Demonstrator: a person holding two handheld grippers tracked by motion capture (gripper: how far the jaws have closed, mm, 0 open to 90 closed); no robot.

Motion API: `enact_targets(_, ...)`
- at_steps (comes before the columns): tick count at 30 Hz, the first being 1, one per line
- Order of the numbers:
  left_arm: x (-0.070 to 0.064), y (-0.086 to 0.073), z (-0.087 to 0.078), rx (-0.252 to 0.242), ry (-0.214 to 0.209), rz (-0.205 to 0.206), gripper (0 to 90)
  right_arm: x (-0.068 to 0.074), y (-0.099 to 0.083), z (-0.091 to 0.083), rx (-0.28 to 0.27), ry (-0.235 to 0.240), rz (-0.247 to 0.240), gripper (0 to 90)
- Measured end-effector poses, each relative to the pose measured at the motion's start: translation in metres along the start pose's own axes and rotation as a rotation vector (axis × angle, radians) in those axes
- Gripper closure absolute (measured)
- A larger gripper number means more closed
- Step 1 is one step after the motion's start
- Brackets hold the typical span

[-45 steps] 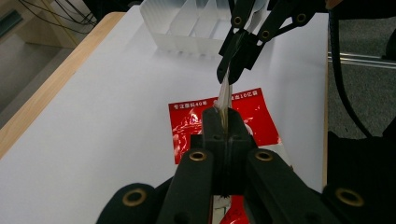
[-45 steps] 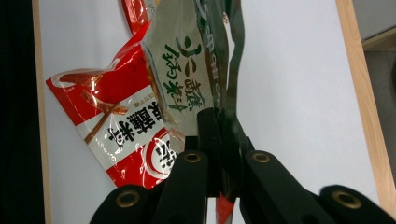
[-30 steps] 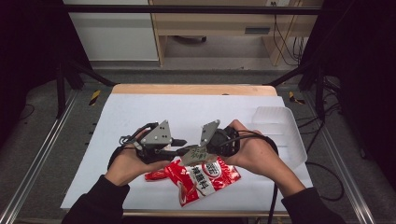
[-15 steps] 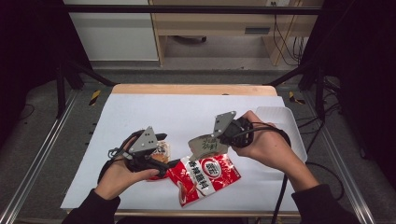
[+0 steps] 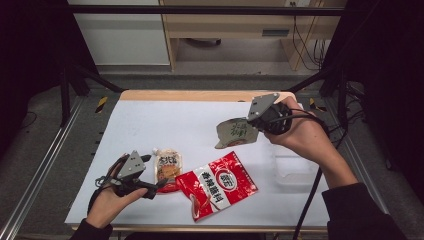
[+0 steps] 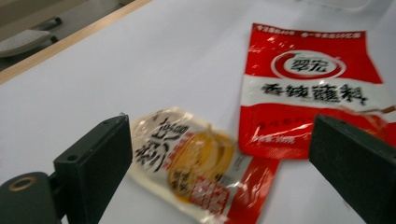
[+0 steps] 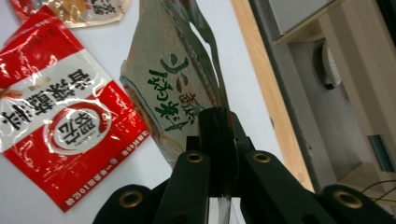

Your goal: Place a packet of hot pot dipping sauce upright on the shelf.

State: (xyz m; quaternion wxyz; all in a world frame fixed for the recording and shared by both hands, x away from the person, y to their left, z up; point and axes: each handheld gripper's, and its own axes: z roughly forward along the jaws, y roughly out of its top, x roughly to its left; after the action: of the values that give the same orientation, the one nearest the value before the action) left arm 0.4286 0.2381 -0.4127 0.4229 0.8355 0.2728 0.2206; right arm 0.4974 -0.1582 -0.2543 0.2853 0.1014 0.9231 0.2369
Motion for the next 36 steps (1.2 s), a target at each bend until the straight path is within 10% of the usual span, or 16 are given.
enact_targets(14,0.011,-0.038,-0.022,-0.068,0.131,-0.089,5.5,-0.025,-0.035,-0.02,0.014,-0.108,0.056,90.0)
enact_targets(36,0.03,-0.062,-0.034,-0.042,0.213,-0.171,5.1,-0.061,-0.109,-0.019,0.038,-0.236,0.193,90.0)
